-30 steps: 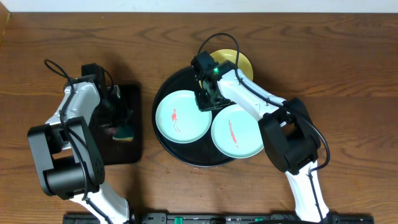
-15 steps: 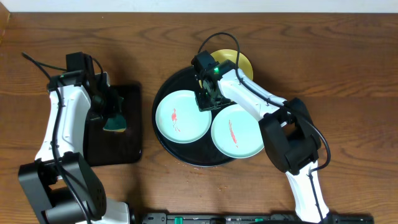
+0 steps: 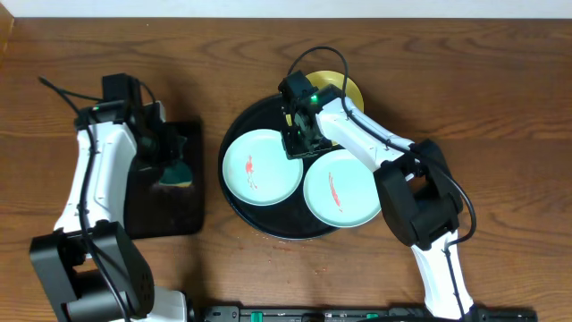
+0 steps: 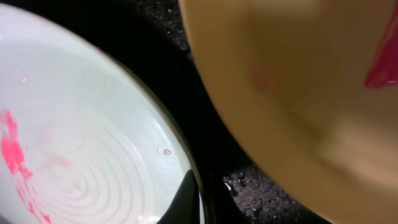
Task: Clean dirty plates on tray and stack at the side
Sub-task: 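Move the held sponge over the left pale green plate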
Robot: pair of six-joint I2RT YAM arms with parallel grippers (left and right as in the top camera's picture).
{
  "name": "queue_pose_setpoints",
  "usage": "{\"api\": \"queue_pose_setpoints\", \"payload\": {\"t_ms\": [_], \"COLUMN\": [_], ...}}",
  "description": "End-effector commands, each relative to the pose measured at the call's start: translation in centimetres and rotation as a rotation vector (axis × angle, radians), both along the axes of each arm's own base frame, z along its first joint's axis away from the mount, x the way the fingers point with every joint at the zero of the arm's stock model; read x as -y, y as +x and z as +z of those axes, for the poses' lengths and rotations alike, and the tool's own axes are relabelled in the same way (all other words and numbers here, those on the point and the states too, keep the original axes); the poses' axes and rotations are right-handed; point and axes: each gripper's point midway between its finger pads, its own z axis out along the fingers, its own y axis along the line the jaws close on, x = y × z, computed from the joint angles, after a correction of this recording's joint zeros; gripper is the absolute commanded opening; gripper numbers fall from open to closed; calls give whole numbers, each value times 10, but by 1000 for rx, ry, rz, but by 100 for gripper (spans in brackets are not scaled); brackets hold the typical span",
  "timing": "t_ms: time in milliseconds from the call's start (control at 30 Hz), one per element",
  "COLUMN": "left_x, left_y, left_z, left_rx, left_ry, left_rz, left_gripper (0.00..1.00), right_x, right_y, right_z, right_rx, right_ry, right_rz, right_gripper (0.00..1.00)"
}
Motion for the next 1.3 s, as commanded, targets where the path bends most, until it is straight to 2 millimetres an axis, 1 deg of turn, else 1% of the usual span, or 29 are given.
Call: {"api": "queue_pose_setpoints", "payload": {"t_ms": [0, 133, 167, 200, 333, 367, 500, 533, 700, 933, 967, 1067, 1167, 1267], "left_x": [25, 55, 66, 73, 98, 109, 129, 135, 139, 139, 143, 164, 181, 186], "left_y": [14, 26, 30, 32, 38, 38, 33, 30, 23, 11, 10, 3, -3, -2], "left_z": [15, 16, 15, 13, 5, -2, -25, -38, -62, -77, -78, -78, -78, -78], "left_rx": [57, 88, 96, 102, 101, 84, 21, -16, -92, -166, -175, -211, -247, -245], "left_ry": [-34, -53, -61, -66, -82, -87, -84, -80, -71, -63, -82, -208, -315, -344], "left_rz": [38, 32, 27, 26, 13, 5, -24, -30, -10, -11, -26, -76, -94, -105], "left_gripper": [7, 7, 7, 7, 7, 8, 7, 7, 8, 7, 7, 7, 7, 7], "right_x": [5, 5, 5, 5, 5, 5, 5, 6, 6, 6, 6, 6, 6, 6], "right_y": [1, 1, 1, 1, 1, 1, 1, 1, 0, 0, 0, 0, 0, 0], "right_z": [-13, -13, -13, -13, -13, -13, -13, -13, -13, -13, -13, -13, -13, -13], "right_rx": [-21, -22, -22, -22, -22, -22, -23, -24, -28, -27, -27, -27, -27, -27], "right_ry": [-14, -14, -14, -14, -14, -14, -15, -16, -19, -18, -18, -18, -18, -18], "right_rz": [-24, -24, -24, -24, -24, -24, -24, -25, -25, -25, -25, -24, -24, -24], "right_gripper": [1, 1, 1, 1, 1, 1, 1, 1, 1, 1, 1, 1, 1, 1]}}
